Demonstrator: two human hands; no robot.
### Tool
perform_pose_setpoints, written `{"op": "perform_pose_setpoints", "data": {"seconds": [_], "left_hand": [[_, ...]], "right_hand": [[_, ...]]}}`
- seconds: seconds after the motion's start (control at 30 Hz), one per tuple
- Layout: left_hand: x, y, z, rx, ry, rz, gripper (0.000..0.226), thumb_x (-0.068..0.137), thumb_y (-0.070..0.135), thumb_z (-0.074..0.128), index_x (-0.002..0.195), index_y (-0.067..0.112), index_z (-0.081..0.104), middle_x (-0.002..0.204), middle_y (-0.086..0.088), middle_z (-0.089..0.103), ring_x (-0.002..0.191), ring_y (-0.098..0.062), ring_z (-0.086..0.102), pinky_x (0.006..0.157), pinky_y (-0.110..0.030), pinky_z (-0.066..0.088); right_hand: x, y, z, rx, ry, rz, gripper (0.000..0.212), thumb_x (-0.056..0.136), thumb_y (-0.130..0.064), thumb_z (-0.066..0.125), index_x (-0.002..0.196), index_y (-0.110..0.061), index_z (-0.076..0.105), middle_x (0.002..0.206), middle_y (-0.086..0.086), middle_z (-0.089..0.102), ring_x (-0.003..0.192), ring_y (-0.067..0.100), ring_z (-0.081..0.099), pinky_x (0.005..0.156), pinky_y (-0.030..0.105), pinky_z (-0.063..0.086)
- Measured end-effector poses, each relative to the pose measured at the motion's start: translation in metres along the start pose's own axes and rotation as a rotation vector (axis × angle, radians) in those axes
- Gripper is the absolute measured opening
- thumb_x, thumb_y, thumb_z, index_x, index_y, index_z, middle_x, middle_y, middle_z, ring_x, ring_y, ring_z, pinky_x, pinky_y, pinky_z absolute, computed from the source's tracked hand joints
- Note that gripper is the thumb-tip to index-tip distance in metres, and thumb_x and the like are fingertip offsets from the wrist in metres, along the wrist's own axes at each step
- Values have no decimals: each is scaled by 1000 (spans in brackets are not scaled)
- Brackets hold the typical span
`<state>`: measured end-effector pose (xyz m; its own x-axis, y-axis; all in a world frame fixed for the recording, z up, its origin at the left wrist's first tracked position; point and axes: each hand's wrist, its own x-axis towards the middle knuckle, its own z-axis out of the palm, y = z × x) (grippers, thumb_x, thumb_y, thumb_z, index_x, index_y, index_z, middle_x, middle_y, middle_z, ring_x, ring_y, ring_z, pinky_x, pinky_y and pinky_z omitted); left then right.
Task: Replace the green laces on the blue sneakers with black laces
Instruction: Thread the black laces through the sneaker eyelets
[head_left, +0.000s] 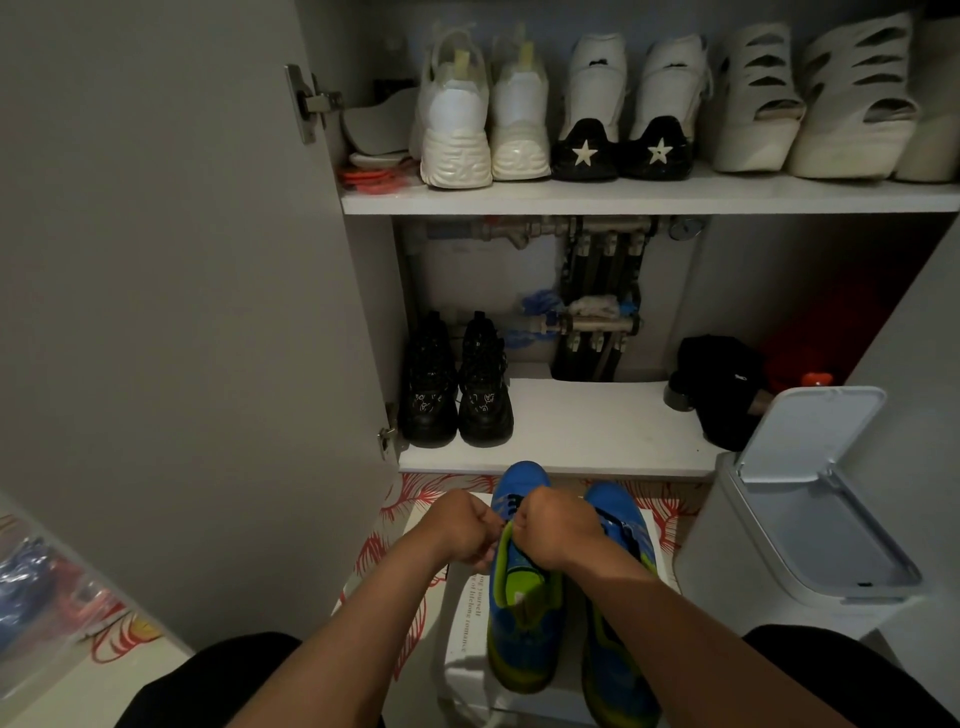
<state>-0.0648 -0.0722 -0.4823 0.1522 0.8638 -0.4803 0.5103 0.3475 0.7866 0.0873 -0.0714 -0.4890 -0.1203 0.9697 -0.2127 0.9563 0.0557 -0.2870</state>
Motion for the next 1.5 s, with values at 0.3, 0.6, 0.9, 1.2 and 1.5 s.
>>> {"op": "perform_pose_setpoints", "data": {"seconds": [0.3, 0.6, 0.9, 1.2, 1.5], "left_hand": [[6, 0, -1, -29, 71, -64, 18, 93, -5, 52, 82, 2, 63, 74, -19, 64, 43, -21, 59, 44, -25, 50], [11, 2, -31, 80, 464, 218, 15, 96, 14, 45, 83, 16, 52, 79, -8, 68, 65, -23, 66, 59, -34, 53], [-4, -2, -30, -307, 325, 311, 11, 102, 10, 42, 101, 11, 53, 84, -10, 68, 66, -20, 64, 65, -38, 52], [-7, -7, -13, -24, -62, 161, 21, 99, 22, 55, 82, 13, 61, 72, -12, 64, 52, -16, 56, 51, -23, 43], [-4, 13, -26, -405, 363, 211, 25, 98, 9, 45, 77, 10, 59, 73, -10, 67, 61, -19, 63, 54, -27, 48]], "right_hand": [[4, -2, -1, -7, 23, -22, 19, 92, -22, 56, 88, -14, 72, 92, 8, 71, 85, 27, 66, 65, 31, 49], [16, -1, -20, 209, -6, -110, 33, 90, -18, 58, 118, -29, 70, 122, -6, 68, 111, 17, 62, 89, 26, 49], [20, -15, -18, 360, -63, -186, 27, 89, -22, 71, 63, -26, 62, 70, -11, 58, 75, 10, 55, 70, 26, 44], [25, -32, -45, 822, 102, -283, 10, 85, -20, 77, 79, -28, 76, 90, -3, 76, 87, 6, 69, 80, 22, 52], [30, -12, -26, 614, -126, -134, 19, 93, -28, 66, 79, -32, 79, 82, -13, 75, 87, 8, 68, 88, 30, 53]]}}
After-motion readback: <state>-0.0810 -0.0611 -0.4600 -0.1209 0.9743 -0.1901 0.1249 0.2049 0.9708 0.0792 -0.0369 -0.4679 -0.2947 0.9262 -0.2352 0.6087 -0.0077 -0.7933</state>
